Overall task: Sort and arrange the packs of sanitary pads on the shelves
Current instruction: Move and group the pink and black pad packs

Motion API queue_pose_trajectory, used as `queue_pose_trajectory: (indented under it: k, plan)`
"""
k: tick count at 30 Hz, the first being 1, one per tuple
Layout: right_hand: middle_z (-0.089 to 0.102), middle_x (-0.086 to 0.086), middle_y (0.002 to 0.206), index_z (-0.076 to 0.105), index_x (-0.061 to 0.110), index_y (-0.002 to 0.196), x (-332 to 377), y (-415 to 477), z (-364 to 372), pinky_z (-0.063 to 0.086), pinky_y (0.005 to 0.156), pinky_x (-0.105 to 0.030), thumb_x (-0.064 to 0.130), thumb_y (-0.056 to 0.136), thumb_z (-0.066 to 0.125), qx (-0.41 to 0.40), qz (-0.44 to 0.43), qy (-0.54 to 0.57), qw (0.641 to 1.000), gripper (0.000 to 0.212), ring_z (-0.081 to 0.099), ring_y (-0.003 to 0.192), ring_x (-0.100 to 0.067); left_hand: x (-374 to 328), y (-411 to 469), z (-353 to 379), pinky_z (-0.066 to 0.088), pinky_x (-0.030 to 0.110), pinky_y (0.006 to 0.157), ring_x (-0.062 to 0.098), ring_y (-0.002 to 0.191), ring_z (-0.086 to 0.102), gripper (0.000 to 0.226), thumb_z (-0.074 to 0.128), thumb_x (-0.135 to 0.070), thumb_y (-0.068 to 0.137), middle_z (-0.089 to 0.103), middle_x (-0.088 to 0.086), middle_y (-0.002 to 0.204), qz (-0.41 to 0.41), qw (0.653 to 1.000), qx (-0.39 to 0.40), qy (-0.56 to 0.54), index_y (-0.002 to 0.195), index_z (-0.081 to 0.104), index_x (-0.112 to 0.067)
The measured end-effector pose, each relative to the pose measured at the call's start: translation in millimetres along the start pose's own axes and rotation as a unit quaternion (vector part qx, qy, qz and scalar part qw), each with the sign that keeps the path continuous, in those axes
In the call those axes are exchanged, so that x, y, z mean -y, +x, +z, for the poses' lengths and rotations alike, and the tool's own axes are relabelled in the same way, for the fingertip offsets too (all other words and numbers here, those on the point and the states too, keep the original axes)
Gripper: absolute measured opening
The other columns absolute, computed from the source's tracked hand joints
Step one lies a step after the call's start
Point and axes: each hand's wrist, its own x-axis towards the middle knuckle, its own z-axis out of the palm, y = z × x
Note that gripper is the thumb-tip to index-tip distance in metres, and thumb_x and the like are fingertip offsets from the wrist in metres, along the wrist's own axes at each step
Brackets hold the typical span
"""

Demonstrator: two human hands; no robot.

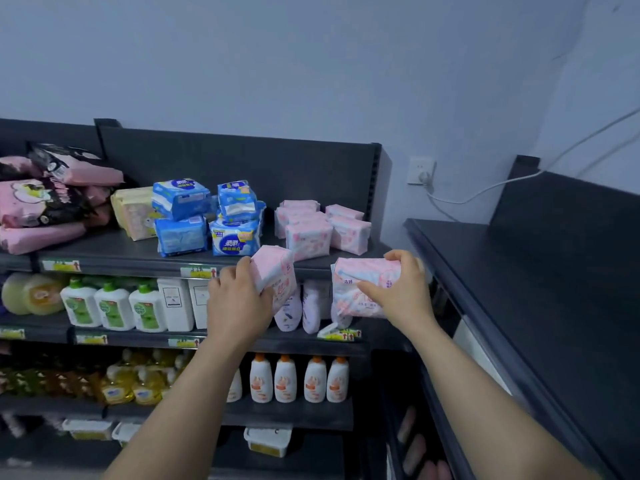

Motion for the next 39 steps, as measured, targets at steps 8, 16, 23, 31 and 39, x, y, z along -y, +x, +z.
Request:
queue_pose_trajectory:
  k: [8, 16, 23, 31, 39]
  plan:
    - [0.034, 0.006, 0.118, 0.048, 0.022, 0.112, -28.2, 87.9, 65.0, 0.038, 0.089, -0.024, 0.015, 0.073, 0.081, -0.034, 0.029, -0.023, 0.999, 0.052, 0.047, 0.110, -0.018, 8.6, 114.9, 39.9, 0.037, 0.043, 0.092, 0.040, 0.117, 0.040, 0.055, 0.055, -0.035, 0.094, 0.046, 0.021, 0.130, 0.007, 0.999, -0.031, 0.006, 0.138, 0.036, -0.008]
    - [0.032, 0.005, 0.116, 0.046, 0.023, 0.104, -51.8, 153.9, 109.5, 0.043, 0.097, -0.033, 0.014, 0.073, 0.082, -0.081, 0.076, -0.057, 0.992, 0.049, 0.048, 0.111, -0.023, 11.5, 209.2, 95.8, 0.046, 0.045, 0.066, 0.043, 0.104, 0.048, 0.053, 0.069, -0.016, 0.082, 0.053, 0.025, 0.116, 0.070, 0.995, -0.015, 0.076, 0.127, 0.048, 0.002]
    - [0.031, 0.006, 0.116, 0.049, 0.020, 0.104, -80.5, 176.8, 138.8, 0.044, 0.100, -0.036, 0.017, 0.073, 0.083, -0.100, 0.101, -0.063, 0.988, 0.046, 0.046, 0.113, -0.021, 22.5, 243.8, 145.5, 0.046, 0.042, 0.052, 0.042, 0.085, 0.053, 0.045, 0.078, -0.021, 0.071, 0.056, 0.024, 0.099, 0.144, 0.985, -0.017, 0.092, 0.104, 0.059, 0.002]
    - [0.025, -0.004, 0.127, 0.047, 0.013, 0.106, -95.5, 190.8, 154.0, 0.047, 0.096, -0.039, 0.018, 0.076, 0.080, -0.086, 0.079, -0.099, 0.988, 0.045, 0.050, 0.102, -0.021, 27.7, 264.4, 161.4, 0.045, 0.038, 0.048, 0.040, 0.076, 0.056, 0.041, 0.082, -0.026, 0.070, 0.057, 0.022, 0.090, 0.192, 0.975, -0.030, 0.111, 0.094, 0.062, 0.000]
    - [0.017, -0.008, 0.145, 0.042, 0.023, 0.131, -97.1, 177.1, 144.7, 0.033, 0.110, -0.047, 0.026, 0.074, 0.081, -0.011, 0.077, -0.192, 0.978, 0.069, 0.034, 0.130, -0.032, 27.2, 255.2, 145.3, 0.041, 0.041, 0.070, 0.037, 0.082, 0.057, 0.038, 0.075, -0.034, 0.072, 0.061, 0.019, 0.088, 0.187, 0.968, -0.042, 0.161, 0.093, 0.066, -0.004]
